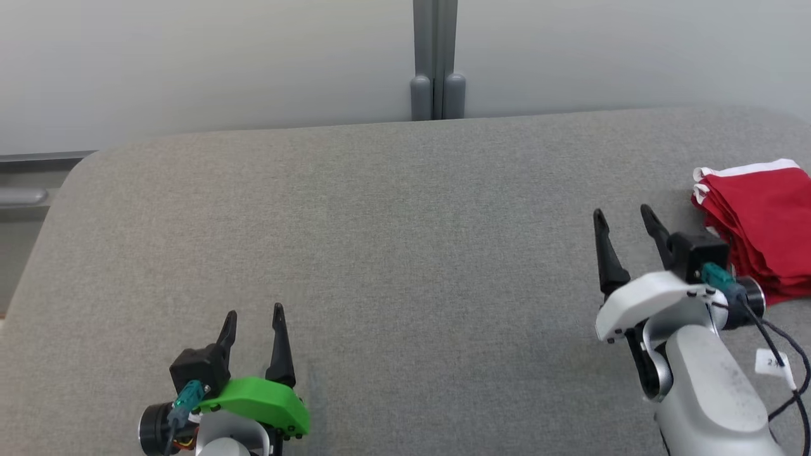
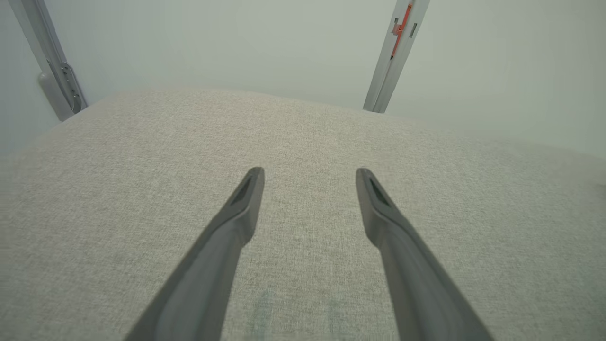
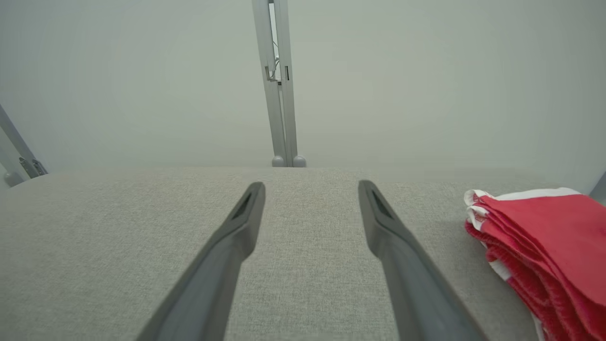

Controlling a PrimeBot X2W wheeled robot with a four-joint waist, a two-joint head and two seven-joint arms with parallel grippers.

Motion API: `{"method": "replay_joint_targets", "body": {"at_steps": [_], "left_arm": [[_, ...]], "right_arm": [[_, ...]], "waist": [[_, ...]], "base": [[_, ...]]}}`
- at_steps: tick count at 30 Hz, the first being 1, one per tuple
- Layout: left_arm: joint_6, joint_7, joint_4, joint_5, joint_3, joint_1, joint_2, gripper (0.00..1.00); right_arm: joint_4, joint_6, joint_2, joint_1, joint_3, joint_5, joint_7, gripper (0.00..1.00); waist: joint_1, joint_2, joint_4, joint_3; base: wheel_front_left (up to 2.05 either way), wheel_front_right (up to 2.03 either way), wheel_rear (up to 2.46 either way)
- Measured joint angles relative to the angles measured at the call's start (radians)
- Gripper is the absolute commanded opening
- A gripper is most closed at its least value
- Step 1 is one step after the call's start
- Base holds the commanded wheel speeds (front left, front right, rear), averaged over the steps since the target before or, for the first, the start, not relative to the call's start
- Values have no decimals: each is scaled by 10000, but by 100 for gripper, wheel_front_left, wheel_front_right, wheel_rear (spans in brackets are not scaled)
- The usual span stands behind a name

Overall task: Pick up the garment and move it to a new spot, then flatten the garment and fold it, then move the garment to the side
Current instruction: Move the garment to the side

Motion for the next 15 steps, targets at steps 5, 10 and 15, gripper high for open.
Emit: {"method": "replay_joint_targets", "body": {"at_steps": [5, 10, 15], "left_arm": [[2, -19, -113, -59, 75, 288, -90, 100], [8, -33, -343, -52, 31, 528, -180, 100], [84, -35, -589, 46, 23, 742, -194, 100]], "right_arm": [[-1325, 0, 322, 1587, -403, -115, -73, 100], [-2353, 0, 345, 2871, 44, 514, -35, 100], [-3202, -2, 343, 3628, 151, 673, 88, 100]], "waist": [[0, 0, 335, -179], [0, 0, 527, -275], [0, 0, 528, -297]], "base": [[0, 0, 0], [0, 0, 0], [0, 0, 0]]}}
